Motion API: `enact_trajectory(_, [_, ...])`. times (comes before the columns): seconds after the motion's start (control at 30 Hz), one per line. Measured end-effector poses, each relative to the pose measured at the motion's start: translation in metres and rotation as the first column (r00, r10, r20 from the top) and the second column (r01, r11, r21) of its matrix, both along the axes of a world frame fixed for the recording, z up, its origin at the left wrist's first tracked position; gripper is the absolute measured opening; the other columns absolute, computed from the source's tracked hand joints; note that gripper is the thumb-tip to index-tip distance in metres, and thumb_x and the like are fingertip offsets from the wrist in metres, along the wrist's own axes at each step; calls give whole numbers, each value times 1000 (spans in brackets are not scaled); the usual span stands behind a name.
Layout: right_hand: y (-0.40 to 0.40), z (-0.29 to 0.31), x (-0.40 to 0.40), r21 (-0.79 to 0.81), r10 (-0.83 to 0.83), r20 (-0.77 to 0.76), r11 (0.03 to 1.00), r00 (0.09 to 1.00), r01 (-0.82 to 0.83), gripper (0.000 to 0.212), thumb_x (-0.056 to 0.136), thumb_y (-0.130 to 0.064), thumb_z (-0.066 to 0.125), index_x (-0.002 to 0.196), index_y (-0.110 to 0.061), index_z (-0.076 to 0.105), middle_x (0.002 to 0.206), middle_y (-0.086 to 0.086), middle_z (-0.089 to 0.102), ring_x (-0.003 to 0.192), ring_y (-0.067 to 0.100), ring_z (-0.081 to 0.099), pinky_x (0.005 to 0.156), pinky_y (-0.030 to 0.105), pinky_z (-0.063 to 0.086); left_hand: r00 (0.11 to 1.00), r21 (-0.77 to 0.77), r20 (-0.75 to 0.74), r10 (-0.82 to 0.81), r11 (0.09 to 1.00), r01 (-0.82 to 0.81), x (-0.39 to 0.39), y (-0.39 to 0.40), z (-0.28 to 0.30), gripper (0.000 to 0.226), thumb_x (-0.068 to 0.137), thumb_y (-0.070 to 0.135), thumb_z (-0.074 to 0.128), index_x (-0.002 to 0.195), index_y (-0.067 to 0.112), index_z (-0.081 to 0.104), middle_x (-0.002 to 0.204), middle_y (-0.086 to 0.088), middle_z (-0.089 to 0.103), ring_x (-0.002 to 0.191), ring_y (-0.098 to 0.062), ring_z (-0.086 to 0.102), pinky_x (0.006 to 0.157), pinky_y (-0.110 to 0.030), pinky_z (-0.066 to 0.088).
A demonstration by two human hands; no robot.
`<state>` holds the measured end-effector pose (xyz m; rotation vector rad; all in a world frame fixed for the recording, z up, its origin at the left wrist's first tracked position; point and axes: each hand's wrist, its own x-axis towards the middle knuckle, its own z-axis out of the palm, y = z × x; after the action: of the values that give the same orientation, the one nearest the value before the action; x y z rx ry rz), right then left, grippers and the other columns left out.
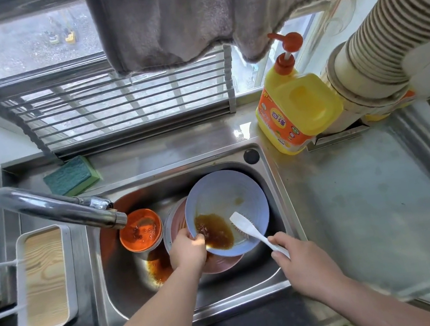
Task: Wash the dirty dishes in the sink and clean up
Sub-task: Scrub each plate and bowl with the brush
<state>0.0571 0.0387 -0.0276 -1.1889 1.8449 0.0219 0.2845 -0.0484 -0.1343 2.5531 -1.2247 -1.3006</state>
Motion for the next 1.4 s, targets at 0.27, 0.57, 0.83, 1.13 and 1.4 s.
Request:
enact_trajectory(0.27, [-2, 7, -7, -6, -67, 47, 998, 997, 67, 21, 105, -38, 49, 122, -49, 55, 77, -6, 66, 68, 12, 62, 62, 32, 49, 993, -3, -88, 84, 996, -85, 3, -3, 8, 11, 99, 26, 62, 110, 24, 61, 98, -2, 67, 88, -23, 64, 81, -38, 59])
enact_trajectory(0.57, [1, 10, -16, 12, -164, 146, 986, 976, 164, 22, 102, -39, 55, 120, -52, 57, 102, -17, 71, 89, 4, 66, 84, 31, 54, 786, 181, -486, 381, 924, -336, 28, 7, 16, 47, 94, -13, 52, 126, 21, 58, 117, -16, 69, 99, -46, 72, 74, -64, 62])
enact_trajectory(0.83, [4, 11, -6, -1, -148, 175, 989, 973, 150, 23, 103, -37, 57, 121, -50, 59, 105, -18, 71, 100, 6, 65, 93, 34, 52, 871, 4, -485, 78, 996, -87, 56, 28, 47, 66, 80, -13, 53, 124, 35, 65, 112, -1, 73, 107, -26, 70, 82, -47, 65])
enact_trajectory(1.13, [24, 2, -4, -25, -156, 112, 987, 981, 160, 24, 101, -40, 58, 122, -52, 58, 108, -17, 73, 101, 9, 68, 95, 39, 54, 851, -94, -523, 52, 989, -118, 49, 40, 71, 74, 79, -16, 43, 119, 40, 69, 107, 6, 75, 107, -24, 68, 83, -38, 61])
enact_trajectory(1.4, [39, 22, 40, -1, 128, 90, 992, 988, -128, 31, 103, -49, 51, 133, -54, 55, 99, -13, 72, 101, 16, 68, 79, 30, 46, 465, 168, -719, 517, 778, -606, 52, 29, 87, 60, 97, -10, 43, 139, 31, 55, 130, -10, 64, 119, -43, 60, 90, -75, 53])
